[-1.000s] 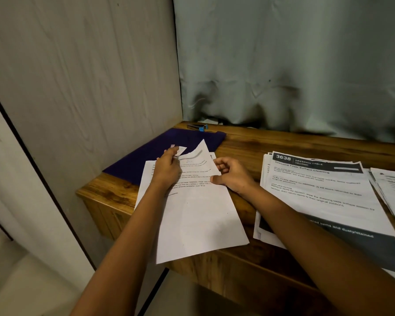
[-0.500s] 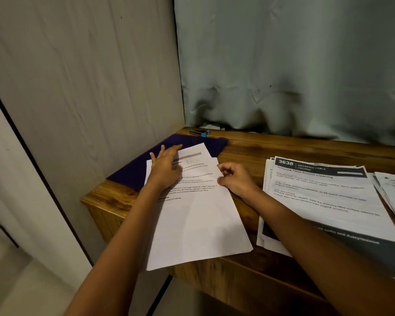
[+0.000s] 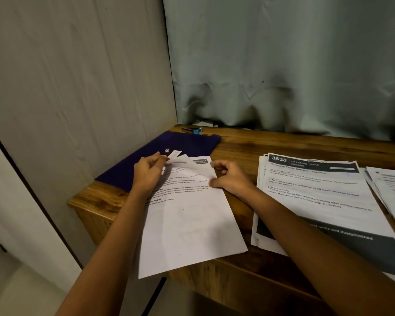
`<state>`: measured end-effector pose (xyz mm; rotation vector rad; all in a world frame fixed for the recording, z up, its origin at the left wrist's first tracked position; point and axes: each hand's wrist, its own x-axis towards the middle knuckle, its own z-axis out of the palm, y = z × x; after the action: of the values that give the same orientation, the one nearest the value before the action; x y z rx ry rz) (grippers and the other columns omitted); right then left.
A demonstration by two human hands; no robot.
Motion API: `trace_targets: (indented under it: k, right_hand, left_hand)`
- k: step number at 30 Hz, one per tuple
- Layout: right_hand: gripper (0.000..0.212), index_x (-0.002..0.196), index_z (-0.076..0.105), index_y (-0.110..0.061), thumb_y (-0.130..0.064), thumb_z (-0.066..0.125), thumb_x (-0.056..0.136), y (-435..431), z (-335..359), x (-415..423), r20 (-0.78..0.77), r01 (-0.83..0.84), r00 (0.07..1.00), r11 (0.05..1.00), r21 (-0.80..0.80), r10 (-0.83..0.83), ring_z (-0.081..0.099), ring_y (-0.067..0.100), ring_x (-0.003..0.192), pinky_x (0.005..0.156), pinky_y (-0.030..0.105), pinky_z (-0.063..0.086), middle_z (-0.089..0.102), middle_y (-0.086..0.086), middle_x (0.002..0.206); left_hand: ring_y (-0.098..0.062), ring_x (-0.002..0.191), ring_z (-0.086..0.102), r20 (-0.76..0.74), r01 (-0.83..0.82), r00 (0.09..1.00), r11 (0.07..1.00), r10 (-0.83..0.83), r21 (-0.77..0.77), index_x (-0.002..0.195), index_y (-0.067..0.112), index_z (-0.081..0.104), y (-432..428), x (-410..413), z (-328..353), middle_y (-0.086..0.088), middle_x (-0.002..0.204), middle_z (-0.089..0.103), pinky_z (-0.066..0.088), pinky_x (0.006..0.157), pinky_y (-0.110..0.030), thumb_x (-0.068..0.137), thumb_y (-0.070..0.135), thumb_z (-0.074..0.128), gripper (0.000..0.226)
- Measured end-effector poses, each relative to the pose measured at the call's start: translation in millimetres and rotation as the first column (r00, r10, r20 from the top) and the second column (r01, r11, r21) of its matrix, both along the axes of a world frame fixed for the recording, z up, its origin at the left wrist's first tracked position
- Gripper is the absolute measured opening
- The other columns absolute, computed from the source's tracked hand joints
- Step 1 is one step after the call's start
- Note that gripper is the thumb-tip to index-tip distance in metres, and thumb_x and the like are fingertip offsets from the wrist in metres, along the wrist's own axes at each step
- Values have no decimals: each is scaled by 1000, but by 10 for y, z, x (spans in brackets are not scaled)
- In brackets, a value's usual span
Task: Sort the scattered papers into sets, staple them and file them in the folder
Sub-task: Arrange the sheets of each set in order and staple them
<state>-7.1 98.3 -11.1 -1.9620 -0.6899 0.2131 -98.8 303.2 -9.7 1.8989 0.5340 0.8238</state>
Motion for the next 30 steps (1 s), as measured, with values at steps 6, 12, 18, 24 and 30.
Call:
trace_targets:
  k: [6, 12, 18, 24, 30]
  right_hand:
    - [73, 135, 51, -20, -37, 81, 71, 53, -28, 71, 48, -7, 999, 973, -229, 18, 36, 24, 132, 105, 43, 40, 43, 2, 140]
    - [94, 130, 48, -24, -62, 82, 50, 11, 42, 23, -159, -87, 985, 993, -84, 73, 49, 17, 118, 95, 36, 49, 52, -5, 130]
    - [31, 116, 62, -10, -25, 66, 89, 24, 45, 22, -229, 53, 974, 975, 215, -3, 61, 4, 86, 62, 9, 46, 67, 3, 110]
    - [16, 89, 63, -15, -11, 75, 80, 76, -15, -8, -111, 117, 990, 957, 267, -90, 65, 12, 74, 60, 19, 49, 65, -3, 79]
    - [17, 89, 62, -18, -10, 75, 80, 86, -51, 28, -76, 134, 990, 953, 273, -117, 65, 9, 76, 61, 19, 49, 68, 0, 86]
  left_hand:
    - [5, 104, 49, 18, 115, 993, 993, -115, 15, 104, 12, 72, -40, -26, 24, 12, 107, 64, 36, 106, -26, 89, -2, 52, 28]
    - [8, 97, 51, 27, 109, 994, 994, -110, 27, 107, 10, 71, -78, -45, 39, 8, 111, 61, 38, 102, -16, 91, -3, 48, 31]
    - [-4, 104, 54, 29, 116, 993, 993, -117, 17, 108, 16, 70, -76, -48, 34, 3, 117, 62, 43, 97, -24, 91, -1, 50, 31]
    - [-12, 95, 61, 38, 170, 985, 985, -169, -26, 115, 14, 66, -71, -51, 23, -3, 126, 59, 50, 60, -11, 90, -4, 50, 35]
    - [-20, 104, 62, 54, 182, 982, 982, -179, -57, 116, 15, 66, -48, -33, 5, -3, 132, 58, 51, 59, -13, 89, -5, 49, 37]
